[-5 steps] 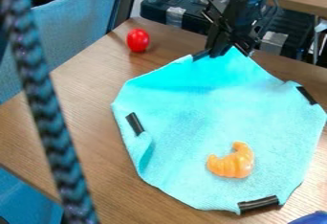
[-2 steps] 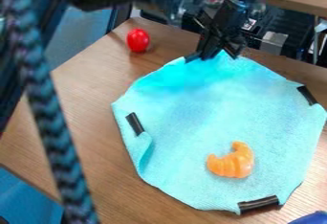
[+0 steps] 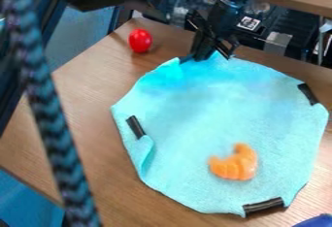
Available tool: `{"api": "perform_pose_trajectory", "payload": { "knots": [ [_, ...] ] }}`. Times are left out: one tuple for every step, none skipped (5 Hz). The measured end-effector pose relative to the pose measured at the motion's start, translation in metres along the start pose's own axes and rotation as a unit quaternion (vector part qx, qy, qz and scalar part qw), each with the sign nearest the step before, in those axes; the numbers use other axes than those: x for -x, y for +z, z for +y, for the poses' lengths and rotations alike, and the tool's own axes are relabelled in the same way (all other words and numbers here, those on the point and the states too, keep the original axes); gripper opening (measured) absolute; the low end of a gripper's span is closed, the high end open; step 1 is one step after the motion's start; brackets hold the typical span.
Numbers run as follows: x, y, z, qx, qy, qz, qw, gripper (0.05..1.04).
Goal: Unfold the cloth from the bottom right to the top left
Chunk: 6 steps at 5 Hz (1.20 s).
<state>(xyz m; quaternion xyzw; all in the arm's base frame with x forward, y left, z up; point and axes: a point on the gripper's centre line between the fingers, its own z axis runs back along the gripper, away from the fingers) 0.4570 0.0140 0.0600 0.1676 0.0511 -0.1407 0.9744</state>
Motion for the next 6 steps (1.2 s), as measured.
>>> {"api": "perform_pose_trajectory", "payload": {
  "knots": [
    [0.001,-0.016,-0.001,-0.007,0.004,-0.001,1.0000,0.068],
    [-0.001,-0.019,-0.002,0.002,0.006,-0.020,0.9998,0.068],
    [0.004,-0.029,0.005,0.006,-0.002,-0.036,0.9993,0.068],
    [0.005,-0.024,0.008,-0.002,-0.021,-0.071,0.9972,0.068],
    [0.007,-0.013,0.014,-0.006,-0.029,-0.105,0.9940,0.096],
    [0.012,-0.017,0.021,0.003,-0.028,-0.097,0.9948,0.261]
  ]
}}
